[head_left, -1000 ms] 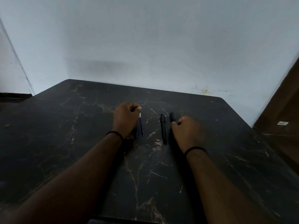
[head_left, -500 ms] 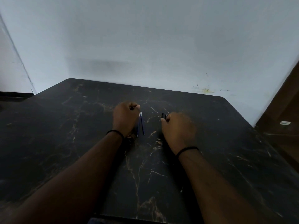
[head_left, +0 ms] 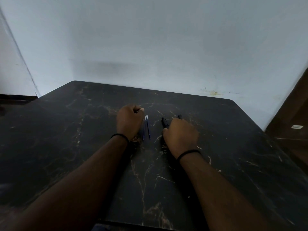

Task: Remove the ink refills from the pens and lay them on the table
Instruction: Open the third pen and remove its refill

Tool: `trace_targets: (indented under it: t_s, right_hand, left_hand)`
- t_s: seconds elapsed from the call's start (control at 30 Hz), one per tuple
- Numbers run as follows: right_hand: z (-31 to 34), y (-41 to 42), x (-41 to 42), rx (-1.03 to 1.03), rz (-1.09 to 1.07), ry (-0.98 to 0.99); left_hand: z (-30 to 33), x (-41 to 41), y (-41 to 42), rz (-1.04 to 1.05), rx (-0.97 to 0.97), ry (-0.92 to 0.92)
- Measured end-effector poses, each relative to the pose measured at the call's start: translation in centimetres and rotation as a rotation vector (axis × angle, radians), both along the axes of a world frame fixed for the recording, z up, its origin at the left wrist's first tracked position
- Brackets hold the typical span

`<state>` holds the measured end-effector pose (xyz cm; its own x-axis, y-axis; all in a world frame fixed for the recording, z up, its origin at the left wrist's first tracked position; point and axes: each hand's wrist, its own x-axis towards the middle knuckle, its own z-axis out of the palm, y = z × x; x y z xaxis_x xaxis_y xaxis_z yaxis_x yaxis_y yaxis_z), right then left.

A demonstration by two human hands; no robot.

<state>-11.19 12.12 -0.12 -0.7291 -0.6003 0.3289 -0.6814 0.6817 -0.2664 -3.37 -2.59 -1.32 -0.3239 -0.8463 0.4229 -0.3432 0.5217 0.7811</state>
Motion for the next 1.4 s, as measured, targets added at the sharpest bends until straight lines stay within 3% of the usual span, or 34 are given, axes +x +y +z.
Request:
trace_targets:
  t_s: [0.5, 0.83, 0.93, 1.13, 1.4]
  right_hand:
    - [0.0, -0.1, -0.3, -0.113, 0.012, 0.008]
    - [-0.2, 0.1, 0.2, -0.640, 0.244, 0.148]
    - [-0.1, 0.4, -0.3, -0.759, 0.243, 0.055]
    - [-0.3, 0.5, -0.8, -0.670, 0.211, -0.012]
    - [-0.7, 0.0, 0.0, -0.477, 0.421, 0.027]
  left_hand:
    - [0.0, 0.1, 0.2, 0.008, 0.007, 0.007]
    - [1.1, 0.4, 1.4, -0.075, 0.110, 0.308]
    - [1.1, 0.5, 1.1, -0.083, 0.134, 0.382]
    - [0.9, 0.3, 1.6, -0.114, 0.050, 0.299]
    - [1.7, 0.5, 2.9, -0.247, -0.011, 0.349]
